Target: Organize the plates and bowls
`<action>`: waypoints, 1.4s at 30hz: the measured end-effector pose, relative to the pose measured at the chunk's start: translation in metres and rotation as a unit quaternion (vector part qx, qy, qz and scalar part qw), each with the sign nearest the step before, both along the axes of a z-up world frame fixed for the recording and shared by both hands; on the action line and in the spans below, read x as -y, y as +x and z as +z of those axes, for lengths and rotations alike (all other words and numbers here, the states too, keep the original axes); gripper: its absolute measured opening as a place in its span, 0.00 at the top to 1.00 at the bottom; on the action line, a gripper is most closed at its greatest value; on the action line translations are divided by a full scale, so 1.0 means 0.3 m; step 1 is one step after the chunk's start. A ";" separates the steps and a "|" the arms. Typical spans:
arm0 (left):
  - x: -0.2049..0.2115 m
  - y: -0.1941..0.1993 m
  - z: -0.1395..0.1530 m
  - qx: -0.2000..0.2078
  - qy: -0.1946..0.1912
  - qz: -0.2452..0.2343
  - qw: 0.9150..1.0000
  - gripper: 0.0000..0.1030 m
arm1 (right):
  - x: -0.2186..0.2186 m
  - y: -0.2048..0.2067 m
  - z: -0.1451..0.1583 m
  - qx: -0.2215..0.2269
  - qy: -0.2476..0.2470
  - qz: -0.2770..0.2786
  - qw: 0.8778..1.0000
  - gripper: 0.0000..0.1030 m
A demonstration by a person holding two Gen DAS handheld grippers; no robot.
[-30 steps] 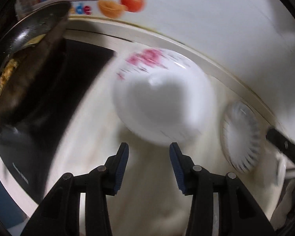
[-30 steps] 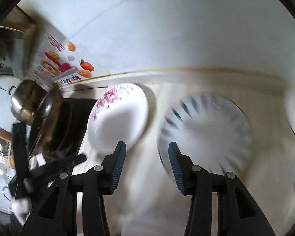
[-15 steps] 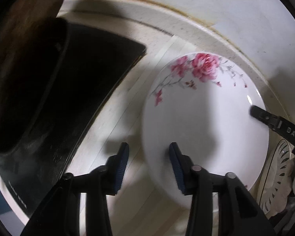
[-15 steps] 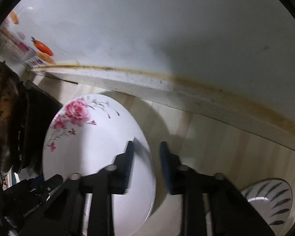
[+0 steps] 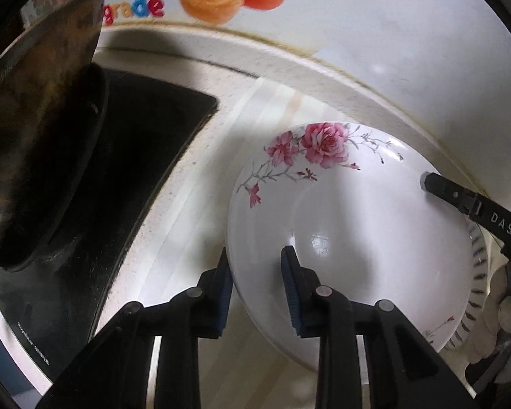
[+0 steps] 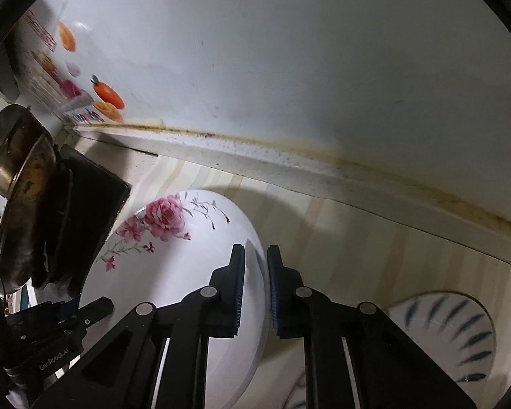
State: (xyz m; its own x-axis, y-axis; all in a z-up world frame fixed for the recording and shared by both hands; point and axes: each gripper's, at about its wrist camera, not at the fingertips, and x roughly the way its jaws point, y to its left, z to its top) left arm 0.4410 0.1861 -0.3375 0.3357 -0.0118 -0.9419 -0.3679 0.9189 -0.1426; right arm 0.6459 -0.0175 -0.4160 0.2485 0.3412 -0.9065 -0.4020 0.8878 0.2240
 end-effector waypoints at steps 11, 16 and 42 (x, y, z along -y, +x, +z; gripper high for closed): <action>0.159 -0.107 0.184 0.026 -0.051 -0.059 0.997 0.76 | 0.223 -0.206 0.274 0.022 0.035 -0.026 0.999 0.85; 0.238 -0.181 0.259 0.035 -0.060 -0.089 0.994 0.76 | 0.348 -0.372 0.384 0.027 0.039 -0.037 0.998 0.85; 0.629 -0.395 0.024 -0.082 -0.042 -0.266 0.960 0.76 | 0.886 -1.035 0.161 -0.080 0.040 -0.177 0.980 0.85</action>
State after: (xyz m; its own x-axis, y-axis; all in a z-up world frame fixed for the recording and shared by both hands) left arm 0.3225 -0.0026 -0.3302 0.1090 -0.2184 -0.9697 0.1258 0.9708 -0.2045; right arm 0.3353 -0.2832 -0.3676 0.2206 0.3316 -0.9173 -0.0256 0.9421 0.3344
